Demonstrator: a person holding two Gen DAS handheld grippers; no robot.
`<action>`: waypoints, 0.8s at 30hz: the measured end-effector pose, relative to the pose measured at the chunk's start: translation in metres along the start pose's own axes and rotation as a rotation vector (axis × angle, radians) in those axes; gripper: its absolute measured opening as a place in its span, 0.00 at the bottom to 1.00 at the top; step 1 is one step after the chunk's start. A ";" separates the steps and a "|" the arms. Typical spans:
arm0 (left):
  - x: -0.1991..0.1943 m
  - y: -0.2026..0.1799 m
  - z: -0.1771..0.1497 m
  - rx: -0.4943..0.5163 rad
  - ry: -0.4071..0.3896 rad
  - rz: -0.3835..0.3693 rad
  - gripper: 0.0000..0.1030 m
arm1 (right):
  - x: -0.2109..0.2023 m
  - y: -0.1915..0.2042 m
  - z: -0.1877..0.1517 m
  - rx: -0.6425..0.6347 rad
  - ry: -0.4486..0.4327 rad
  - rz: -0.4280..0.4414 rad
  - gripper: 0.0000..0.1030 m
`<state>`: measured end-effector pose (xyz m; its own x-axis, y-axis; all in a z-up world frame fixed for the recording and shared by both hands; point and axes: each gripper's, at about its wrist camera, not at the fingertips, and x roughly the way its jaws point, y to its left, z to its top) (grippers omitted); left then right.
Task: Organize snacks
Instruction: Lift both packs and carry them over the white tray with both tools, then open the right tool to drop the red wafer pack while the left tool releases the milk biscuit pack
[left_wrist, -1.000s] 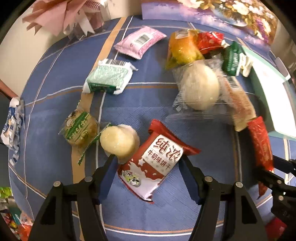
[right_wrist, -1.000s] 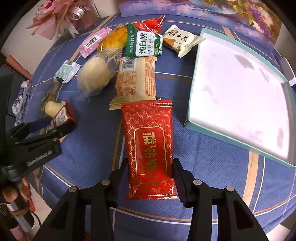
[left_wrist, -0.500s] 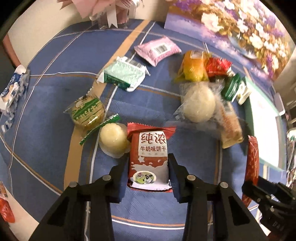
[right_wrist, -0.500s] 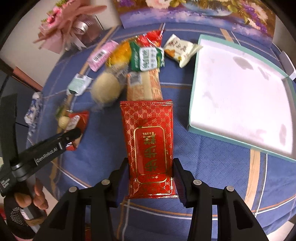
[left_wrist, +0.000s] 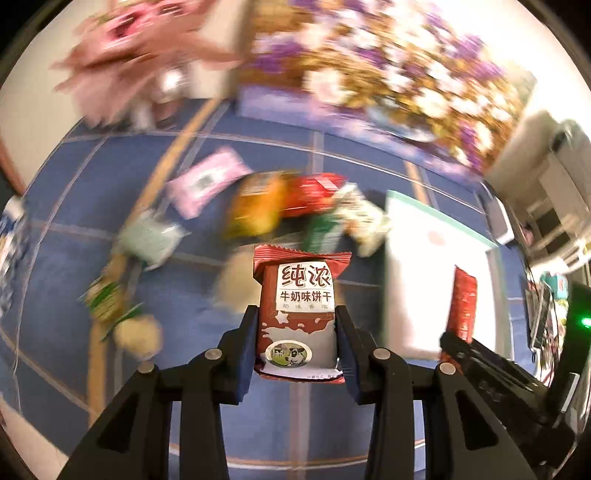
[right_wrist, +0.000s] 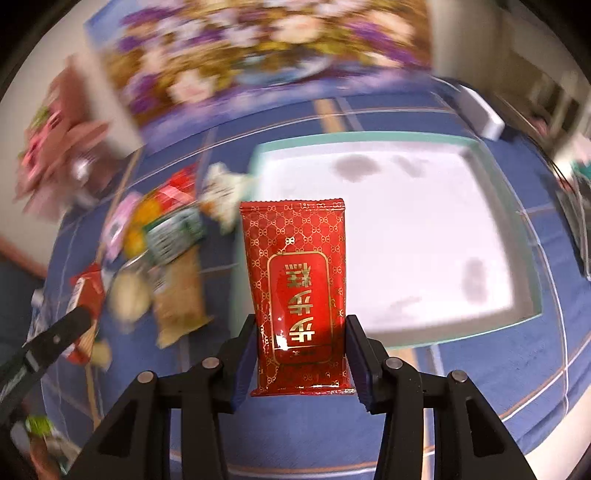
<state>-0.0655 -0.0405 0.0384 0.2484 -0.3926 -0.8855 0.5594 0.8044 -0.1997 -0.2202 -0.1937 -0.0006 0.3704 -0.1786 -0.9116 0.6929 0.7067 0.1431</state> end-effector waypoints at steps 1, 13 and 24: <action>0.005 -0.013 0.004 0.017 0.011 -0.014 0.40 | 0.004 -0.006 0.003 0.019 -0.001 -0.012 0.46; 0.068 -0.127 0.032 0.199 0.043 -0.095 0.40 | 0.030 -0.072 0.037 0.225 -0.002 -0.082 0.47; 0.102 -0.137 0.031 0.187 0.084 -0.105 0.40 | 0.044 -0.088 0.042 0.291 0.027 -0.102 0.47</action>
<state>-0.0926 -0.2049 -0.0113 0.1189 -0.4247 -0.8975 0.7174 0.6616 -0.2180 -0.2388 -0.2928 -0.0370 0.2760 -0.2171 -0.9363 0.8752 0.4595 0.1515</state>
